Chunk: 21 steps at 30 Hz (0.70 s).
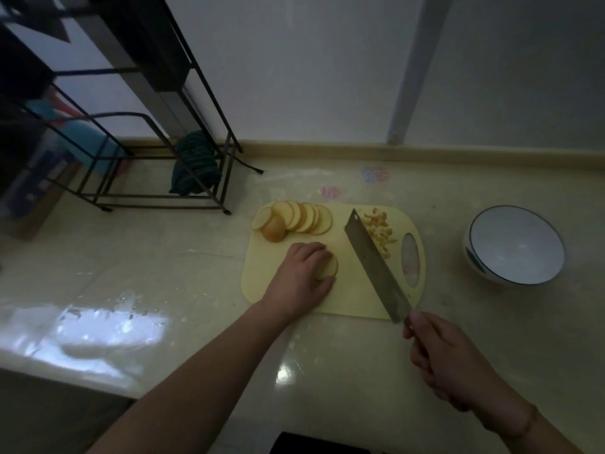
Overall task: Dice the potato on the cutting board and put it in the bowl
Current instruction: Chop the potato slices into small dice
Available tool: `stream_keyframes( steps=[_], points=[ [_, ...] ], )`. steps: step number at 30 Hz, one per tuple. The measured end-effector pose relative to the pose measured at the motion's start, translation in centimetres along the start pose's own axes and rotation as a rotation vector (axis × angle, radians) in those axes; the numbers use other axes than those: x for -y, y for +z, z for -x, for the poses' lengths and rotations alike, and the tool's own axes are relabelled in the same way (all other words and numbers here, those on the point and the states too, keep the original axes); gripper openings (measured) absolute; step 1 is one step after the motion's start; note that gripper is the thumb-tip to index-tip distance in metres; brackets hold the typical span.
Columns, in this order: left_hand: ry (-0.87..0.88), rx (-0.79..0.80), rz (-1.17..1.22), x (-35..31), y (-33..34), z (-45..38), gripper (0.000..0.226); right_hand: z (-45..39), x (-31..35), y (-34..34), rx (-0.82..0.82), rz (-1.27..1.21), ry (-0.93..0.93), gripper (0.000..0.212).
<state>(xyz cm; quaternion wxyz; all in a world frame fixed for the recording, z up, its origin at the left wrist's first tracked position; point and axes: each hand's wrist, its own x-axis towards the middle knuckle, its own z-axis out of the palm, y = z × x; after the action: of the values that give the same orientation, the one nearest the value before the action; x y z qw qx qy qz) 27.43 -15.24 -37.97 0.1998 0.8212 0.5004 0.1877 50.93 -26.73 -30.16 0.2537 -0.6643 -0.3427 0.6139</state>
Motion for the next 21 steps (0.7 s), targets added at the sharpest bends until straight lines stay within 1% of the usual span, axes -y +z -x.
stream_keyframes(
  steps=[5, 9, 10, 12, 13, 15, 18, 21],
  points=[
    [0.003, -0.018, -0.03, -0.9, 1.0, -0.3, 0.044, 0.4, 0.0, 0.7, -0.017, 0.036, -0.016, 0.043],
    [0.031, -0.032, -0.024, -1.2, 1.5, -0.4, 0.039, 0.3, 0.1, 1.3, -0.028, 0.162, -0.076, 0.049],
    [0.059, -0.039, -0.032, -1.1, 1.4, -0.4, 0.036, 0.3, 0.2, 1.4, -0.035, 0.201, -0.095, 0.052],
    [0.171, -0.044, -0.096, -0.5, 1.0, -0.4, 0.031, 0.4, 0.2, 1.7, -0.045, 0.252, -0.131, 0.059],
    [0.243, -0.045, -0.143, -0.2, 0.7, -0.4, 0.029, 0.5, 0.2, 1.8, -0.048, 0.27, -0.148, 0.06],
    [0.345, -0.037, -0.196, 0.3, 0.4, -0.6, 0.026, 0.8, 0.1, 1.8, -0.062, 0.305, -0.184, 0.055],
    [0.392, -0.017, -0.192, 0.4, 0.5, -0.8, 0.026, 1.0, 0.2, 1.8, -0.067, 0.349, -0.247, 0.047],
    [0.382, -0.03, -0.189, 0.2, 0.5, -0.8, 0.028, 0.8, 0.1, 1.8, -0.075, 0.378, -0.305, 0.046]
  ],
)
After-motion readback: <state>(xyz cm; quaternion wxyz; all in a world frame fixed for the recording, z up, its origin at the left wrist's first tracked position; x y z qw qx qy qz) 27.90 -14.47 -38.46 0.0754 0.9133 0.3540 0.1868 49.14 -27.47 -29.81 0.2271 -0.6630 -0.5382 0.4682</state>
